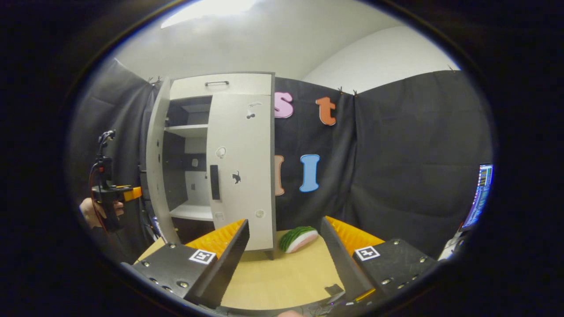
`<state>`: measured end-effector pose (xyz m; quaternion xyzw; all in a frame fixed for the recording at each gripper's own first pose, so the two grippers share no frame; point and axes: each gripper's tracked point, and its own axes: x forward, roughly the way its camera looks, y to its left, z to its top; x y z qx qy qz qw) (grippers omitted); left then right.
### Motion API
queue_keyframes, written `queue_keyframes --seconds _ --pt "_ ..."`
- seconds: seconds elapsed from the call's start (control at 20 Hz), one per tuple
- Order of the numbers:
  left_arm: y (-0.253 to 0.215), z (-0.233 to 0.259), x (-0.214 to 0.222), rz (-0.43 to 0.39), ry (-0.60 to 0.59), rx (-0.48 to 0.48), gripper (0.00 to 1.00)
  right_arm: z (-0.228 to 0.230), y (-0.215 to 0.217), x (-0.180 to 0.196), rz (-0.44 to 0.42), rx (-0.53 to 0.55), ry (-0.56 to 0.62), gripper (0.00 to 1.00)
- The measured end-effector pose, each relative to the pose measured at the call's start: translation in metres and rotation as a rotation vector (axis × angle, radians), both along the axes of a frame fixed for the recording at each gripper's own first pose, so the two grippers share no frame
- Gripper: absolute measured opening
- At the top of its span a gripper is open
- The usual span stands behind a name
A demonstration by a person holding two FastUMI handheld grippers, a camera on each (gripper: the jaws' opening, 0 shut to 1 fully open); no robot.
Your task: Grasp the bottle in the cabinet with the left hand and place it on the coaster, then close the right door with the right hand and the left door with the left hand.
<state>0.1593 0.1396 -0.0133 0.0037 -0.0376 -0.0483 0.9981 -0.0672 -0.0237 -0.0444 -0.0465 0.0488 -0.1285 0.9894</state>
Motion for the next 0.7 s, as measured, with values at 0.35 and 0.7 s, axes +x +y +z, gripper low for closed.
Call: queue_keyframes --seconds 0.35,0.7 --pt "-0.025 -0.004 -0.02 -0.066 0.005 0.061 0.86 0.007 0.026 0.011 0.051 0.006 -0.005 0.99" --pt "-0.027 -0.008 -0.056 -0.081 0.014 0.068 0.85 0.012 0.038 0.006 0.079 0.021 -0.013 0.99"
